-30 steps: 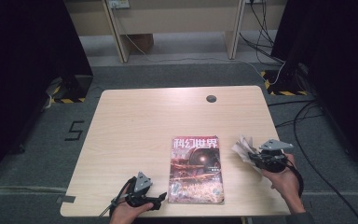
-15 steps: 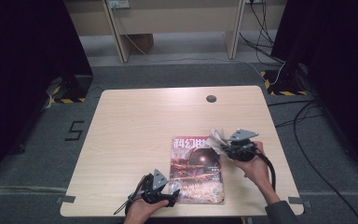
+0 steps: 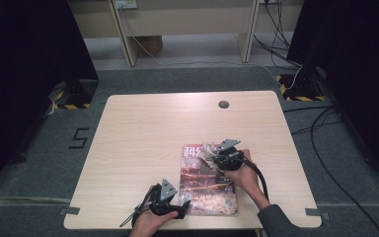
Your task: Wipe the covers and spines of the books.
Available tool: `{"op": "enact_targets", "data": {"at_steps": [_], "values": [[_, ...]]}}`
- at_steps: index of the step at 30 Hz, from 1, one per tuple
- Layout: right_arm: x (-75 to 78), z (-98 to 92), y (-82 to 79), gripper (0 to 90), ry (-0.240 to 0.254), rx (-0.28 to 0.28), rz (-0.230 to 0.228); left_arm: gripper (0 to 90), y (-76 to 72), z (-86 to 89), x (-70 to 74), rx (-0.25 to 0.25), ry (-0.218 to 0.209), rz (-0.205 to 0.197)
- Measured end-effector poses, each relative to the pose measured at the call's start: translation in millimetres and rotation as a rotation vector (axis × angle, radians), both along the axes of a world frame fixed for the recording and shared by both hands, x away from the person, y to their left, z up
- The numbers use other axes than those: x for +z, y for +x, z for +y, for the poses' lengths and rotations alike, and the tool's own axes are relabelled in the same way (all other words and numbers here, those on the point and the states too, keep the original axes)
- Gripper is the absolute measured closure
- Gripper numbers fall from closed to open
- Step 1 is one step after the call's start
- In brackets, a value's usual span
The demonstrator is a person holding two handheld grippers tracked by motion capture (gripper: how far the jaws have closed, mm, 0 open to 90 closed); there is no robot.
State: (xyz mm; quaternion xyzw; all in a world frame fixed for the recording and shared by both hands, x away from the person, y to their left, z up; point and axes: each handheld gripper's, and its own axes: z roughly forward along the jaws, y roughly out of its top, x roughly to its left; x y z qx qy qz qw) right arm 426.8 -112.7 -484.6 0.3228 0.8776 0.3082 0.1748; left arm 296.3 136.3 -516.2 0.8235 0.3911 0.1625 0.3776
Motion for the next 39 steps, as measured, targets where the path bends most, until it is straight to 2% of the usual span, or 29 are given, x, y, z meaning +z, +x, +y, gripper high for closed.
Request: {"op": "enact_targets", "data": {"at_steps": [2,4,7,9,11,15,17,23,26,30,32,33,36,38,39], "values": [[-5.3,-0.9,3.6,76.6,-0.012,-0.01,0.006,13.7,-0.1,0.5,-0.2,0.004,-0.002,0.004],[-8.6,-5.2,7.7,76.5,0.007,-0.027,0.017,13.7,-0.2,0.5,-0.6,0.006,-0.008,0.003],[-9.4,-11.9,12.7,76.5,-0.013,-0.059,-0.006,13.6,0.0,0.7,-0.6,0.004,-0.007,0.003],[-9.7,-17.4,16.7,76.3,-0.008,-0.079,-0.005,13.7,-0.3,0.7,-0.8,0.008,-0.009,0.003],[-10.1,-26.1,25.1,76.4,-0.016,-0.117,-0.022,13.6,-0.1,0.8,-0.5,0.006,-0.006,0.005],[-9.9,-31.5,32.8,76.3,-0.037,-0.145,-0.041,13.7,0.3,1.1,-0.8,0.006,-0.012,0.009],[-10.3,-35.4,38.2,76.1,-0.025,-0.162,-0.039,13.7,0.6,1.1,-0.9,0.003,-0.014,0.009],[-10.1,-33.6,38.1,77.2,-0.036,-0.163,-0.045,13.7,0.2,0.9,-0.3,0.003,-0.004,0.007],[-10.3,-25.7,32.7,77.3,-0.027,-0.13,-0.035,13.7,-0.4,0.5,-0.4,0.004,-0.004,0.001],[-9.6,-9.8,24.1,77.4,-0.029,-0.058,-0.023,13.7,-0.1,0.6,-0.5,0.003,-0.005,0.002],[-9.4,-7.1,24.0,77.0,-0.038,-0.053,-0.027,13.8,-1.0,0.3,-0.4,0.004,-0.003,-0.004],[-9.7,-8.2,25.4,76.9,-0.03,-0.064,-0.023,13.9,-1.1,0.1,-0.3,0.004,0.0,-0.006],[-11.4,-17.2,33.4,76.9,-0.044,-0.114,-0.059,13.9,-0.9,0.5,-0.7,0.006,-0.006,-0.002],[-12.4,-29.4,41.0,76.6,-0.017,-0.179,-0.06,13.8,-1.4,0.3,-0.4,0.005,0.0,-0.006],[-12.4,-29.4,41.0,76.6,-0.017,-0.179,-0.06,13.8,-1.2,0.2,-0.4,0.005,-0.001,-0.005]]}}
